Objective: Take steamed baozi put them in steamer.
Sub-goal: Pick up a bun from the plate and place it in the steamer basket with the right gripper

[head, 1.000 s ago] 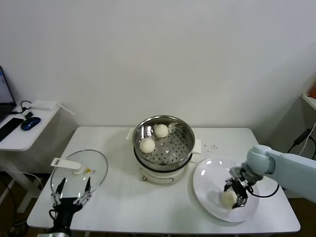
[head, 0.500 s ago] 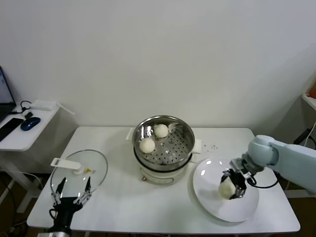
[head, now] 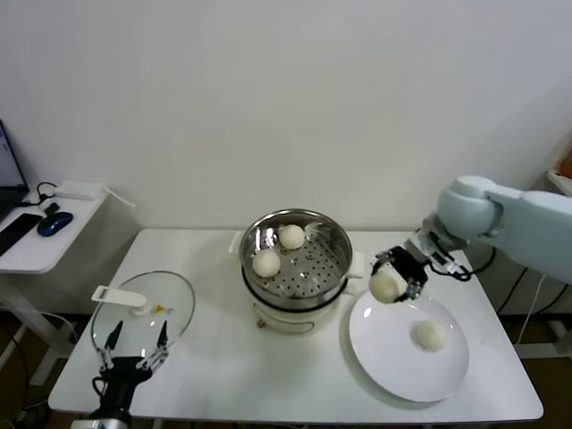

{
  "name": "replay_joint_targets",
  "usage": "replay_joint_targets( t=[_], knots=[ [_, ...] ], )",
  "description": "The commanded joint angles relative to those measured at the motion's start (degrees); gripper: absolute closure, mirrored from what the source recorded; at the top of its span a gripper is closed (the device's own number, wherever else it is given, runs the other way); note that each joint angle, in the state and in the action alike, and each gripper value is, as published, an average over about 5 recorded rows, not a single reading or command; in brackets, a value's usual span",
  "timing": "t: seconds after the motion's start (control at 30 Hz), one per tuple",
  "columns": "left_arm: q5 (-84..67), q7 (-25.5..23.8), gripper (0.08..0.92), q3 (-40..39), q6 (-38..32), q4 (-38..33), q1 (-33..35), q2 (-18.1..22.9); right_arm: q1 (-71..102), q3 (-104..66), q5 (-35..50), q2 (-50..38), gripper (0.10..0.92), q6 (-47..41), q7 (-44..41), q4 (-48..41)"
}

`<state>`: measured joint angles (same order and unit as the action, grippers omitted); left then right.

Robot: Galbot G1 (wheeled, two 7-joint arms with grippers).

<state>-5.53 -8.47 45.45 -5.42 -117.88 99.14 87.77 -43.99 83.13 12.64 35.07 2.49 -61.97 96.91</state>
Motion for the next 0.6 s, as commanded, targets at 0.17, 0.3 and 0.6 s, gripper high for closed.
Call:
replay_joint_targets(
  t=[0.17,0.3,0.6],
  knots=[
    [0.7,-0.1,0.177,-0.5,-0.1,0.6,-0.3,-1.8,-8.3,-2.4,-7.3,15.0,0.319,10.1,-0.1,0.8],
    [1.4,-0.1,0.177,-0.5,-0.1,0.5,-0.4,-2.0,-4.1,-5.3,-14.9,19.6,0.319,12.4,-0.2,-2.2],
    [1.8,0.0,0.177,0.0,-0.7,0.8,0.8,-2.1,6.3,-9.7,-29.6,27.3,0.314,17.7,-0.1,-7.1]
  ],
)
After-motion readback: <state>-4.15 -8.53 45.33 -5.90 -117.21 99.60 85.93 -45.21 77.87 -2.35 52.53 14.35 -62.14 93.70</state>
